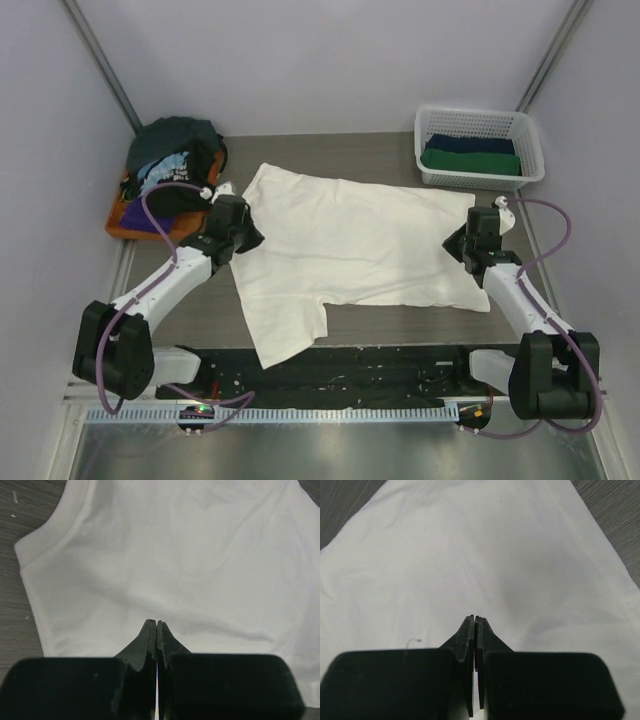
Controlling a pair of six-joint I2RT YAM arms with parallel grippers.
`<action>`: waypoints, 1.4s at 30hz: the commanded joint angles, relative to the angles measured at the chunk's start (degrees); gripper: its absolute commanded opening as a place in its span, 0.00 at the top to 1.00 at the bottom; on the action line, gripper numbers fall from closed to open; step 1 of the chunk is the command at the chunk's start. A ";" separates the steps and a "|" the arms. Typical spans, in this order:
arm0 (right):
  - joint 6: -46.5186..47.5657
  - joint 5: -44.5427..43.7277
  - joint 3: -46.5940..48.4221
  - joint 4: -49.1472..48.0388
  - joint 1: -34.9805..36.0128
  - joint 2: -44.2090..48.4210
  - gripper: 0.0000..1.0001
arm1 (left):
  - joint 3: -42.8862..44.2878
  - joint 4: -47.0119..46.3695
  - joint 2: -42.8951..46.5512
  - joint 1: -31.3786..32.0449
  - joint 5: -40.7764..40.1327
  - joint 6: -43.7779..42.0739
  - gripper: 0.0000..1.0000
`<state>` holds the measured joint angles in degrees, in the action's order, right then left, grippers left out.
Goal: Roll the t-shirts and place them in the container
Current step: Flatten out the T-shirt at the center of the board.
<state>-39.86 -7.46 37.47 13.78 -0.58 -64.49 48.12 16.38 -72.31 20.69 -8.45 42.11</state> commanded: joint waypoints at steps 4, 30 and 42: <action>-2.59 -1.85 -3.63 -9.03 0.31 -8.01 0.99 | 1.89 -5.75 -9.59 1.28 5.55 3.77 1.00; -4.80 0.25 24.20 -8.60 15.78 -46.75 0.99 | 21.39 1.72 -38.32 -4.69 -8.77 0.69 1.00; 3.02 -7.30 37.07 2.39 15.43 -38.01 0.86 | 35.66 4.54 -36.08 -4.87 -6.76 -2.03 1.00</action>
<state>-40.91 -11.22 74.81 12.23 14.98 -112.22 84.42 19.73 -116.42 15.42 -15.25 41.23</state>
